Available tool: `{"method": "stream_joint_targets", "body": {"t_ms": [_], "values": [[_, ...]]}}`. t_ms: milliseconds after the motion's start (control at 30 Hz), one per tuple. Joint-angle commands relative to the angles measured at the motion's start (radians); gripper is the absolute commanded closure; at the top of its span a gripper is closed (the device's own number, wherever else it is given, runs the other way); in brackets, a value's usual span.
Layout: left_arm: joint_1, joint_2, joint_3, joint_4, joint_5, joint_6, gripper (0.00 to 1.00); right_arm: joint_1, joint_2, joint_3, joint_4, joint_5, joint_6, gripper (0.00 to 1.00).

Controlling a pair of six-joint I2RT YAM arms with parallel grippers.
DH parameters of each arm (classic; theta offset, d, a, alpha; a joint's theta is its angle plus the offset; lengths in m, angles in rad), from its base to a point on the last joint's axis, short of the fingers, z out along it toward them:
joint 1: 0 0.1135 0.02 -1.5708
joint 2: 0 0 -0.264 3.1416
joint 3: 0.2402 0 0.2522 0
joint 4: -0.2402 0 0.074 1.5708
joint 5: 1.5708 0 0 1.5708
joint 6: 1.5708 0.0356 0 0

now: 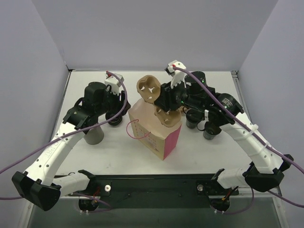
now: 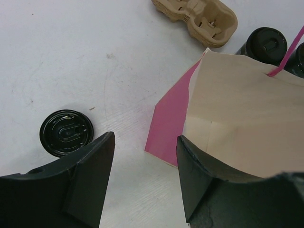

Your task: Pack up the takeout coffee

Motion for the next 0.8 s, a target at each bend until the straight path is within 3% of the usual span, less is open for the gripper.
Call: {"method": "stream_joint_targets", "body": {"t_ms": [0,100,300,767], "values": [[0.018,-0.046,0.027,0.050,-0.008,-0.062,0.36,0.080,0.022,-0.014,-0.001,0.075,-0.020,0.69],[0.029,-0.062,0.047,0.027,-0.083,-0.128,0.36,0.089,0.058,0.011,-0.053,0.115,-0.026,0.70],[0.053,-0.103,0.053,-0.029,-0.093,-0.254,0.32,0.111,0.079,-0.012,-0.149,0.160,-0.009,0.69],[0.055,-0.135,-0.001,0.002,-0.053,-0.263,0.31,0.134,0.086,-0.117,-0.153,0.217,-0.034,0.69]]}}
